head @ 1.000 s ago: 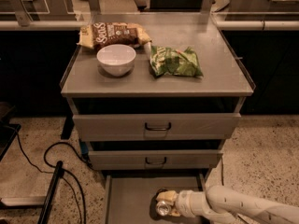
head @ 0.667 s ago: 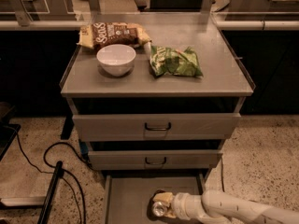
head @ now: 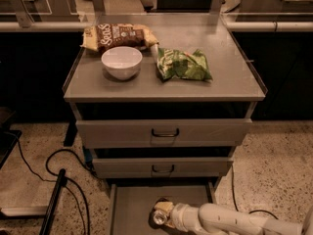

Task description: Place orange can into bottom drawer

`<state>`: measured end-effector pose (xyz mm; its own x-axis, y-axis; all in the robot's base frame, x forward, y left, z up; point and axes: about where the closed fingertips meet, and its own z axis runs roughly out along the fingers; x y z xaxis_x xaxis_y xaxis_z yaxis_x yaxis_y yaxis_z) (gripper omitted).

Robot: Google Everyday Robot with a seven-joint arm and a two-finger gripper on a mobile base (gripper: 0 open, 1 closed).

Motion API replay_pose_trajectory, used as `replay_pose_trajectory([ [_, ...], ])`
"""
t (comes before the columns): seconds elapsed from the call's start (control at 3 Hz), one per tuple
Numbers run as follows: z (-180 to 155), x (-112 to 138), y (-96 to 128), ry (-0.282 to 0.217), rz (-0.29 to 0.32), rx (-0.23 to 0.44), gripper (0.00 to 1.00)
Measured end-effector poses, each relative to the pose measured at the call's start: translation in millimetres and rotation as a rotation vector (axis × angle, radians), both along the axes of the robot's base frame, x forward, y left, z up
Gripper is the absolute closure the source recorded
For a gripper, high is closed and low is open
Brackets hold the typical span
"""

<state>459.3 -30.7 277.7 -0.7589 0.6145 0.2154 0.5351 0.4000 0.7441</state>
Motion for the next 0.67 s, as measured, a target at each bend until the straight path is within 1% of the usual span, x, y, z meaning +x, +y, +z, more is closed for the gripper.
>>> replay_pose_trajectory([
  [0.33, -6, -2, 6, 0.010, 0.006, -0.004, 1.00],
  [0.67, -25, -1, 15, 0.040, -0.021, 0.002, 1.00],
])
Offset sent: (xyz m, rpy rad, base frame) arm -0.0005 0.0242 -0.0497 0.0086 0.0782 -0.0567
